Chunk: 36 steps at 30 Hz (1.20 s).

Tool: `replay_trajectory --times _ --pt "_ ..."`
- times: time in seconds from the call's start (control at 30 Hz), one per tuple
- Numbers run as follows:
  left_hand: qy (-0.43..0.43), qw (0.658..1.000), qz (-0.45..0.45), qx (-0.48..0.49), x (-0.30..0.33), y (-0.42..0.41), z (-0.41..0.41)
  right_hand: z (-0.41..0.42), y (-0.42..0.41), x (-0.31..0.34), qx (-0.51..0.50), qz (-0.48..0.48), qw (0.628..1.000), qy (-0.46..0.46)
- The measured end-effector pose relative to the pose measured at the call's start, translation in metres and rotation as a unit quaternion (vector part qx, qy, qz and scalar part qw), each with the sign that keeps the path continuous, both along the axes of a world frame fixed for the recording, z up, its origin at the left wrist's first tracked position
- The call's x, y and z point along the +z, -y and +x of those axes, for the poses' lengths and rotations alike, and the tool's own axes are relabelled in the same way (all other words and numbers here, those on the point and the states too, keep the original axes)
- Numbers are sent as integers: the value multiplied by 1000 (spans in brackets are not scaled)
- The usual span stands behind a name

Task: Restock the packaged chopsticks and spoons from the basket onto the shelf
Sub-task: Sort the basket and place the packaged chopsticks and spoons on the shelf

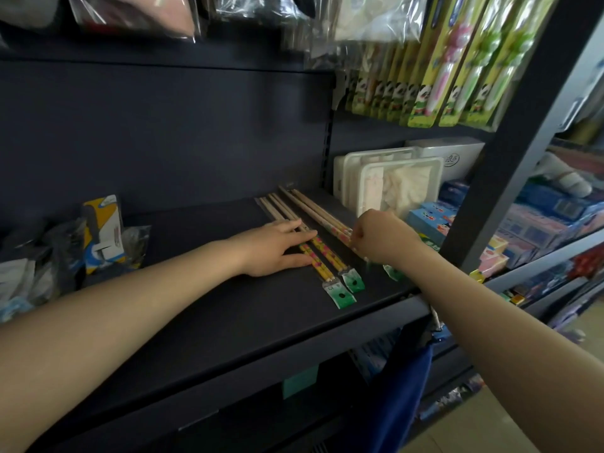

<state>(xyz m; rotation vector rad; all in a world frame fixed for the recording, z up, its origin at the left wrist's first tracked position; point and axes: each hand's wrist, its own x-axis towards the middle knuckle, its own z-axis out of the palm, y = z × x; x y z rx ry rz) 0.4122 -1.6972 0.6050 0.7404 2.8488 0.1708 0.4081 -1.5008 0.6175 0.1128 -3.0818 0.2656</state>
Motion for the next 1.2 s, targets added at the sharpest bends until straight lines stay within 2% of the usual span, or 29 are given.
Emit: replay_trajectory --times 0.17,0.33,0.43,0.53,0.6,0.7,0.8,0.87,1.2 --pt "-23 999 -20 -14 4 -3 -5 -1 3 -2 41 63 997 -16" --pt "-37 998 3 -40 4 -5 -8 -4 -7 8 36 41 995 -85" --pt "-91 993 16 -68 9 -11 -18 -3 -10 5 30 79 996 -8" --pt "-121 982 -29 -143 20 -12 -30 -1 -6 -1 43 110 993 -11" --pt "-135 969 -93 -183 28 -14 -37 -3 -8 2 37 76 996 -5" --pt "-195 931 -195 -237 34 -23 -41 -13 -15 4 -6 -25 999 23" --pt "-258 890 -240 -291 34 -30 -43 -16 -16 1 -36 -100 993 45" --pt "-274 875 -252 -311 32 -32 -46 -16 -16 2 -37 -130 990 39" --pt "-253 905 -201 -275 30 -21 -52 -20 -20 -9 -37 -78 996 -2"
